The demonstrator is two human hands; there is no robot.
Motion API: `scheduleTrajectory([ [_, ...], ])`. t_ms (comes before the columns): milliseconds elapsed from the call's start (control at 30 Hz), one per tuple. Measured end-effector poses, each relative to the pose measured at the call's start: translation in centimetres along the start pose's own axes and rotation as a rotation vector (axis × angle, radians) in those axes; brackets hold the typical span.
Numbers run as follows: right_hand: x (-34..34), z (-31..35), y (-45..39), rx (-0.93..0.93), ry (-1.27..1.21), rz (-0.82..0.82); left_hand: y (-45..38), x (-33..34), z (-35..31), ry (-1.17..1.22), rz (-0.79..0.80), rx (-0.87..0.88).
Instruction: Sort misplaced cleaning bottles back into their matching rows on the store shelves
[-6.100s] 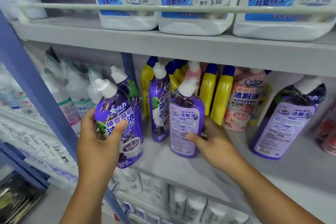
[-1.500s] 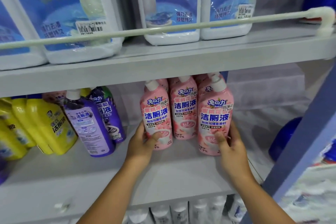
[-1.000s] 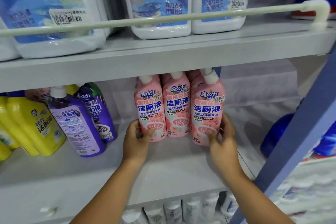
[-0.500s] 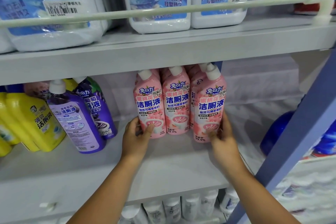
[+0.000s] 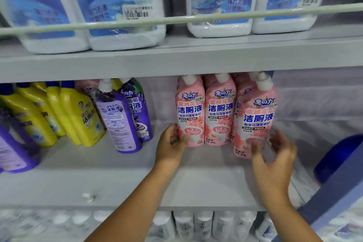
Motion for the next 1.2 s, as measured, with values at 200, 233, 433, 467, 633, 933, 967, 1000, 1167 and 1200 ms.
scheduleTrajectory([
  [200,6.1,2.9,6.6,-0.033,-0.210,0.286,1.0,-8.8,-1.6,0.088,-0.262,-0.053],
  [233,7.8,3.2,7.7,0.020,-0.246,0.349,0.8,-10.7,-2.6,0.090,-0.277,-0.034],
  [433,16.4,5.6,14.3,0.159,-0.264,0.630,-1.8,-23.9,-5.3,-0.023,-0.486,0.062],
  [467,17.4,6.5,15.3,0.133,-0.254,0.664,-2.5,-25.9,-5.1,-0.039,-0.538,0.059],
  [633,21.3,10.6,20.0,0.065,-0.258,0.767,-7.8,-31.6,-4.6,-0.078,-0.612,0.120],
  [933,34.5,19.4,27.6,0.013,-0.205,0.803,-18.8,-31.7,-3.6,-0.298,-0.177,0.222],
  [967,36.0,19.6,27.8,-0.009,-0.172,0.785,-19.3,-31.4,-3.6,-0.276,-0.126,0.244],
  [1000,37.4,19.5,27.9,-0.016,-0.130,0.772,-19.8,-31.2,-3.5,-0.241,-0.077,0.267],
  [1167,41.0,18.4,28.3,0.025,-0.034,0.744,-21.6,-31.4,-1.6,-0.198,-0.001,0.262],
  [1200,41.2,18.2,28.3,0.007,0.001,0.710,-21.7,-31.5,-1.5,-0.215,-0.022,0.246],
])
Point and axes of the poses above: each hand's wrist, its own y-axis away from the middle knuckle, its own x-axis out of the palm, z = x × y, the point moved 9 cm from there along -y, towards the middle knuckle, and after that the axes turned 14 degrees about -z, right-handed, at the moved point
